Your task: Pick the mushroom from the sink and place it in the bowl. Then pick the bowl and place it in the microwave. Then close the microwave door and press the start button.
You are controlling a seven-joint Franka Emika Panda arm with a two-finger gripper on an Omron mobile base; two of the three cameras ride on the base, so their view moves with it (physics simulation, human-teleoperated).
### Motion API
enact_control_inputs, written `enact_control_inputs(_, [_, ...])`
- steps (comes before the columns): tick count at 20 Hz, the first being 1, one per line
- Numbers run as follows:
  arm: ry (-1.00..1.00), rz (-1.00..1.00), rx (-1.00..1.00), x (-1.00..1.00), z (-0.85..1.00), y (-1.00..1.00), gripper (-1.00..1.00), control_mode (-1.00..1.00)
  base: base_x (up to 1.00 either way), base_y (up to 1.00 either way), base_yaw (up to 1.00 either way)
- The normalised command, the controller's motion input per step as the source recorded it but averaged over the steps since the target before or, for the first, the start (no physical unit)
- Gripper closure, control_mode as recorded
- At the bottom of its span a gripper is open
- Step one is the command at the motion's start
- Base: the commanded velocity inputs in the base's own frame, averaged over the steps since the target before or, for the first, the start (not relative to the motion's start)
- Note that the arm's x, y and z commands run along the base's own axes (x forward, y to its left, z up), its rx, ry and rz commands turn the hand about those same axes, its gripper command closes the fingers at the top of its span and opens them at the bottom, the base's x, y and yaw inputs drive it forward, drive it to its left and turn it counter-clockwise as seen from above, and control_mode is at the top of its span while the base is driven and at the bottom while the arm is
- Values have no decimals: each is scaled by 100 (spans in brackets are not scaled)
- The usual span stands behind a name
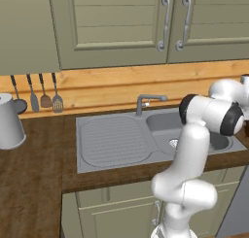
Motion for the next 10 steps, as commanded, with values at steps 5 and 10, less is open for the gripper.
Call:
enact_control_inputs(5, [-4,26,0,-42,55,65,100,-100,0,0,0])
enact_control_inputs(10, [0,24,0,-37,57,79,100,-100,0,0,0])
